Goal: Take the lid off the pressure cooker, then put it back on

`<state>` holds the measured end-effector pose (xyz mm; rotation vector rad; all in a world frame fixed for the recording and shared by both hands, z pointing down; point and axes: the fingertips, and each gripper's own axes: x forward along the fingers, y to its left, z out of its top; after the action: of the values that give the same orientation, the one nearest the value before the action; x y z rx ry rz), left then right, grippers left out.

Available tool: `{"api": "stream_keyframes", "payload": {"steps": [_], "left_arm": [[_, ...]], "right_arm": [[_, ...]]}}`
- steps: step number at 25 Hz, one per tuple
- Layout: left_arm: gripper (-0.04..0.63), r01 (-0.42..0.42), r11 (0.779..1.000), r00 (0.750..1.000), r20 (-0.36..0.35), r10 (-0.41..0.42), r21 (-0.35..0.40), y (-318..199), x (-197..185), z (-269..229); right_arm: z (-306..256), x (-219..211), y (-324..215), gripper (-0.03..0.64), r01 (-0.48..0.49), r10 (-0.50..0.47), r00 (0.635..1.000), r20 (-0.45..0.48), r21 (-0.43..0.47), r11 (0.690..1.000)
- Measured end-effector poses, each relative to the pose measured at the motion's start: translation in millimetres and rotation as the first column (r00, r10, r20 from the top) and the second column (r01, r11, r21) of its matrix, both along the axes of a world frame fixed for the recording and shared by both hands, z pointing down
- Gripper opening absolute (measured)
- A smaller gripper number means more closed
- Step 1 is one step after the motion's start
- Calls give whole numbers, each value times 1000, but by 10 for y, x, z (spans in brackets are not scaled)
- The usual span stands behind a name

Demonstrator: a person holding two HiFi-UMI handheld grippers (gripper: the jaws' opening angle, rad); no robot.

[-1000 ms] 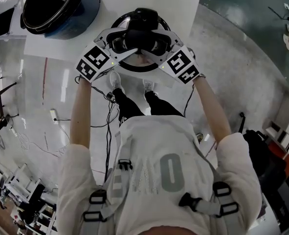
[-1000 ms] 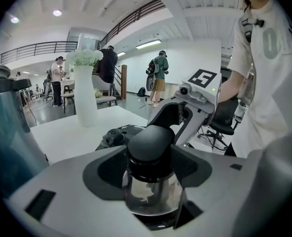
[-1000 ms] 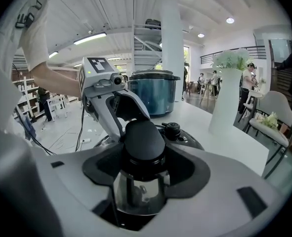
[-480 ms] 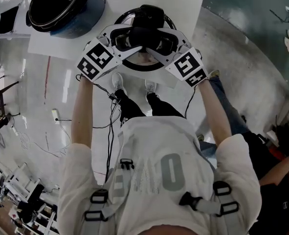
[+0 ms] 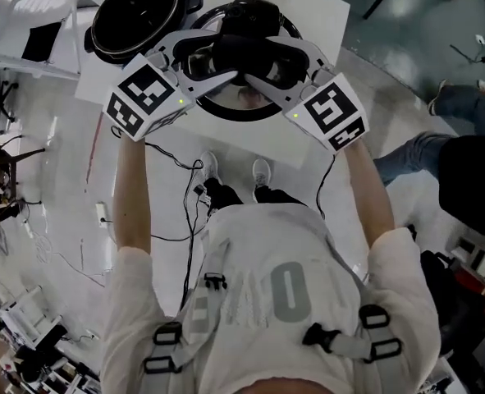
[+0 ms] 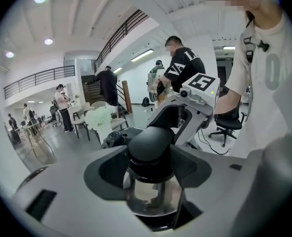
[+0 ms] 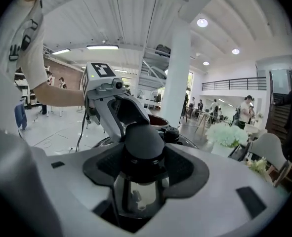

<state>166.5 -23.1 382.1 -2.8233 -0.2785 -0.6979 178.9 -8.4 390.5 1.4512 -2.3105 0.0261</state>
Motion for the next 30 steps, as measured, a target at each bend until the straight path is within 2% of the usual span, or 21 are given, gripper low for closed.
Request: {"api": "stream_keyframes", "payload": {"steps": [6, 13, 18, 22, 30], "left_arm": [[270, 24, 997, 999, -37, -21, 72, -409, -230, -575], [270, 50, 988, 997, -57, -42, 147, -981, -564, -956], [270, 39, 988, 998, -45, -32, 149, -1498, -881, -1122], [270, 25, 990, 999, -31, -21, 139, -1931, -1163, -1010], [270, -17, 997, 1000, -11, 18, 69, -2203, -1206, -768]], "right_arm": [[-582, -219, -415, 259, 33, -31, 999, -32, 73, 997], [-953, -551, -1000, 259, 56, -49, 997, -59, 132, 990], [-1118, -871, -1514, 259, 47, -41, 998, -50, 127, 991], [-1009, -1155, -1944, 259, 35, -30, 998, -47, 105, 994], [-782, -1199, -2201, 259, -1, 1, 1000, -12, 30, 1000]]}}
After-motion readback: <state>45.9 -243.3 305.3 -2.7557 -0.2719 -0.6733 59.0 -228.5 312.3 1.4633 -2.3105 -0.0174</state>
